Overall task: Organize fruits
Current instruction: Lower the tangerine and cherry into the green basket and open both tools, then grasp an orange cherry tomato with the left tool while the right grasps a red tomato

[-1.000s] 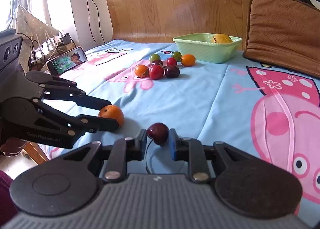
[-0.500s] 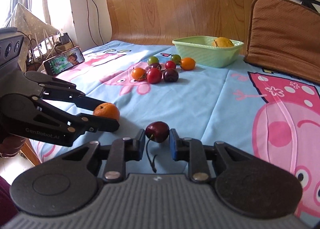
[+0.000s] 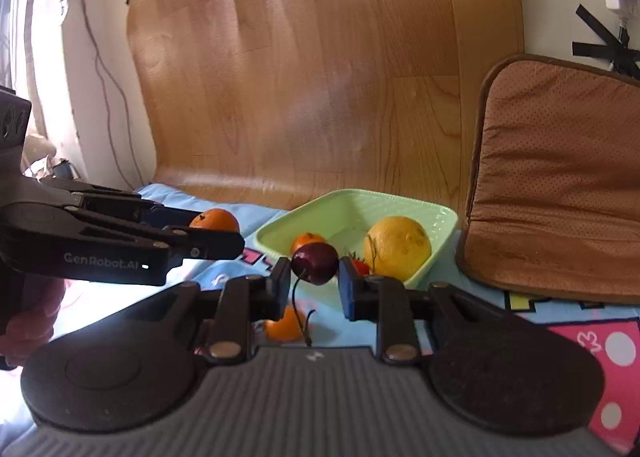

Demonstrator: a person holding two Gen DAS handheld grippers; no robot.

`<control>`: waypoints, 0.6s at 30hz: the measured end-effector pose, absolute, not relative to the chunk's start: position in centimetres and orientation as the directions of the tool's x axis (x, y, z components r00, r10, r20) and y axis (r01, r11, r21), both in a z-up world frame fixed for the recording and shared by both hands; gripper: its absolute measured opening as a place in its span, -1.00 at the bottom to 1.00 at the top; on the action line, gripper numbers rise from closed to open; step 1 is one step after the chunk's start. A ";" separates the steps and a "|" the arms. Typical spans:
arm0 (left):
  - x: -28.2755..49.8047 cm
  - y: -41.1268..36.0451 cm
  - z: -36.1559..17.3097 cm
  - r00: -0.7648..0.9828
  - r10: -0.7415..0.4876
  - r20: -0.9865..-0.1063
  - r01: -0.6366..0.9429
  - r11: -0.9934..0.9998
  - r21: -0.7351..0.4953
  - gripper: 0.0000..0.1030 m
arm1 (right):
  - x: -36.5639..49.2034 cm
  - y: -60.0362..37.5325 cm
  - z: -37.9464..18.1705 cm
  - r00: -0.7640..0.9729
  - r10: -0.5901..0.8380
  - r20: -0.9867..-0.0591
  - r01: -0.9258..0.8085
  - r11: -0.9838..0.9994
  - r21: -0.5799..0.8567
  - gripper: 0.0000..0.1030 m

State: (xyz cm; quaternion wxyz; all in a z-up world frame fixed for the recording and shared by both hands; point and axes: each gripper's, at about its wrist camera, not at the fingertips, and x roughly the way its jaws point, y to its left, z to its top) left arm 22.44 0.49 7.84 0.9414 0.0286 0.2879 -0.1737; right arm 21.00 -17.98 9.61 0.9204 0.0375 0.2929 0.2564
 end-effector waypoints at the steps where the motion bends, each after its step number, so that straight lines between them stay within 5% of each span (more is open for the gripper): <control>1: 24.0 0.5 7.5 0.771 -0.305 -0.560 0.331 0.942 -0.056 -0.26 | 22.2 -17.8 9.1 0.696 0.489 -0.526 -0.441 0.869 0.224 -0.45; 8: 30.6 -0.3 4.7 0.728 -0.295 -0.618 0.308 0.947 -0.089 -0.26 | 25.8 -16.8 6.1 0.680 0.457 -0.573 -0.422 0.884 0.204 -0.43; 18: 28.6 2.1 6.7 0.767 -0.298 -0.568 0.289 0.951 -0.110 -0.17 | 24.0 -17.8 7.5 0.725 0.472 -0.501 -0.414 0.881 0.231 -0.43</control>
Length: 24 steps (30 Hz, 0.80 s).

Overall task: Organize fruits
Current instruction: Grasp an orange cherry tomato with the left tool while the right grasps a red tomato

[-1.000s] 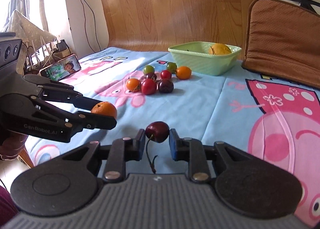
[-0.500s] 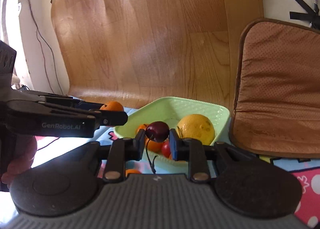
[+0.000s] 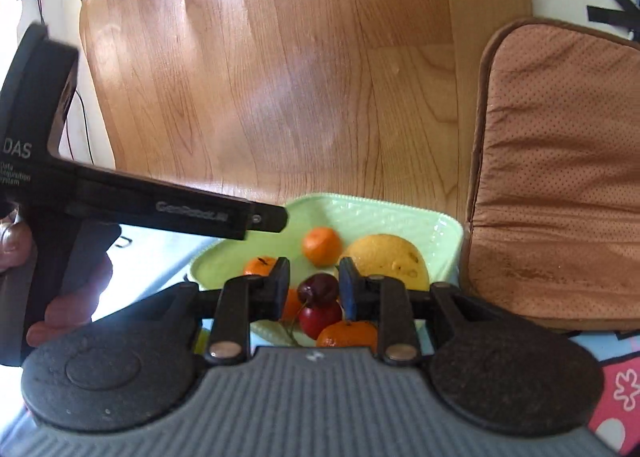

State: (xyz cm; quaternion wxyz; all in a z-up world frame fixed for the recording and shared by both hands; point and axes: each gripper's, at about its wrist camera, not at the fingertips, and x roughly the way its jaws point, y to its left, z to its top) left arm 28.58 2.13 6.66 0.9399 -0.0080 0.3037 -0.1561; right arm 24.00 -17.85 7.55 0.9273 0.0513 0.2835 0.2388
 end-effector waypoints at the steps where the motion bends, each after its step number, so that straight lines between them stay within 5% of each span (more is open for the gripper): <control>1: 27.6 3.0 7.0 0.772 -0.297 -0.562 0.277 0.953 -0.122 -0.17 | 23.4 -18.0 7.9 0.723 0.483 -0.494 -0.419 0.875 0.242 -0.43; 9: 16.7 8.4 4.9 0.753 -0.344 -0.560 0.269 0.939 -0.215 -0.17 | 15.1 -16.3 7.9 0.564 0.641 -0.521 -0.593 0.753 0.285 -0.34; 18: 12.8 9.6 1.6 0.673 -0.442 -0.593 0.230 0.887 -0.400 -0.15 | 11.3 -9.6 6.5 0.528 0.567 -0.633 -0.769 0.636 -0.071 -0.33; 24: 13.3 8.6 0.6 0.669 -0.446 -0.594 0.223 0.883 -0.412 -0.04 | 13.0 -9.6 6.2 0.547 0.536 -0.644 -0.739 0.670 -0.070 -0.30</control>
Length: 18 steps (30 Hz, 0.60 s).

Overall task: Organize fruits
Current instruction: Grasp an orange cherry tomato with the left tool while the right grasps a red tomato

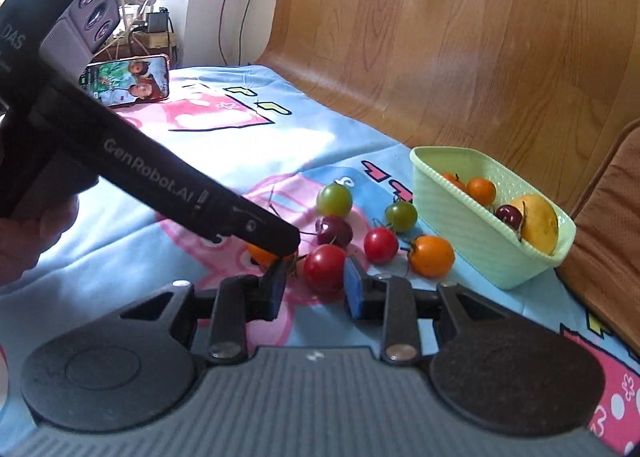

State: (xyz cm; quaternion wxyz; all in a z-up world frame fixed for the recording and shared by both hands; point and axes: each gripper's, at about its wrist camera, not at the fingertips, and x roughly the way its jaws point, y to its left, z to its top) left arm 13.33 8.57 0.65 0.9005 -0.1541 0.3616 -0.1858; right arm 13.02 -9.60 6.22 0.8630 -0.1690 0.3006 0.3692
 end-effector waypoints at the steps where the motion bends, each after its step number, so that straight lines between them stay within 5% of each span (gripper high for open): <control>1: 13.5 8.5 0.4 0.667 -0.444 -0.598 0.214 0.883 -0.417 -0.05 | 13.0 -9.5 6.1 0.549 0.536 -0.642 -0.742 0.666 -0.079 -0.29; 8: 12.6 8.4 0.3 0.692 -0.415 -0.591 0.211 0.899 -0.385 -0.37 | 11.9 -8.0 5.4 0.592 0.497 -0.634 -0.759 0.609 -0.230 -0.18; 12: 10.9 9.1 0.4 0.682 -0.426 -0.595 0.217 0.894 -0.392 -0.38 | 9.8 -8.2 5.6 0.635 0.472 -0.612 -0.741 0.595 -0.310 -0.57; 14: 9.8 9.2 0.4 0.681 -0.429 -0.593 0.227 0.894 -0.386 -0.38 | 8.8 -8.9 5.9 0.611 0.493 -0.620 -0.756 0.597 -0.270 -0.93; 18: 7.5 9.8 0.7 0.681 -0.446 -0.580 0.234 0.884 -0.405 -0.37 | 7.3 -9.8 6.4 0.573 0.525 -0.629 -0.774 0.599 -0.205 -0.92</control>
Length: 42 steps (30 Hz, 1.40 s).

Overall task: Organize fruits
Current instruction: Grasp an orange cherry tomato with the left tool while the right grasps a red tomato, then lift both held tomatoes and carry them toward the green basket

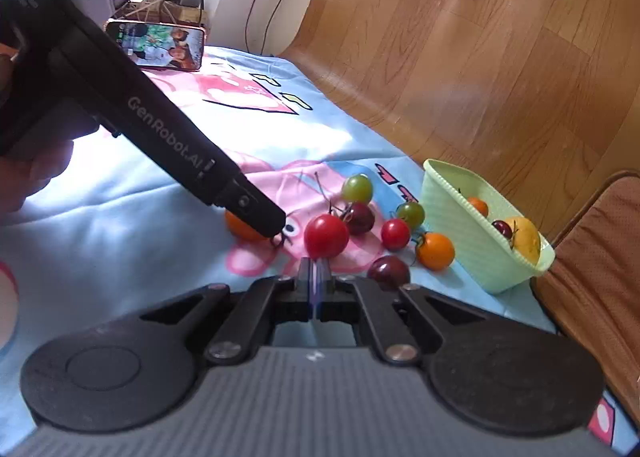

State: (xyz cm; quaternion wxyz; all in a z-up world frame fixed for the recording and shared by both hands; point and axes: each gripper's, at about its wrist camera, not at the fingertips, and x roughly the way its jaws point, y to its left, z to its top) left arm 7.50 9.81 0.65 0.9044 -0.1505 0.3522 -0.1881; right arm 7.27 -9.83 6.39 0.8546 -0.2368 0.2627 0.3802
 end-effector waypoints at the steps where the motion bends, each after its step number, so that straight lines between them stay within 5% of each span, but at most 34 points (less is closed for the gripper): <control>1: 7.1 9.9 0.6 0.682 -0.446 -0.580 0.233 0.884 -0.406 -0.37 | 7.3 -9.9 6.6 0.569 0.530 -0.629 -0.774 0.603 -0.192 -0.91; 12: 4.3 11.0 0.6 0.710 -0.388 -0.587 0.184 0.908 -0.376 -0.37 | 12.7 -8.1 6.3 0.556 0.537 -0.634 -0.665 0.745 0.047 -0.27; 16: 3.8 10.8 0.7 0.713 -0.383 -0.587 0.187 0.912 -0.366 -0.37 | 12.5 -8.4 5.3 0.543 0.521 -0.658 -0.647 0.760 0.067 -0.39; 33: 3.8 1.7 1.1 0.635 -0.478 -0.607 0.389 0.877 -0.284 -0.41 | 2.3 -21.5 6.4 0.616 0.471 -0.631 -0.505 0.851 0.142 -0.39; 42: 4.0 0.2 1.1 0.628 -0.471 -0.620 0.402 0.878 -0.261 -0.50 | 2.2 -20.8 6.3 0.614 0.505 -0.607 -0.519 0.837 0.171 -0.39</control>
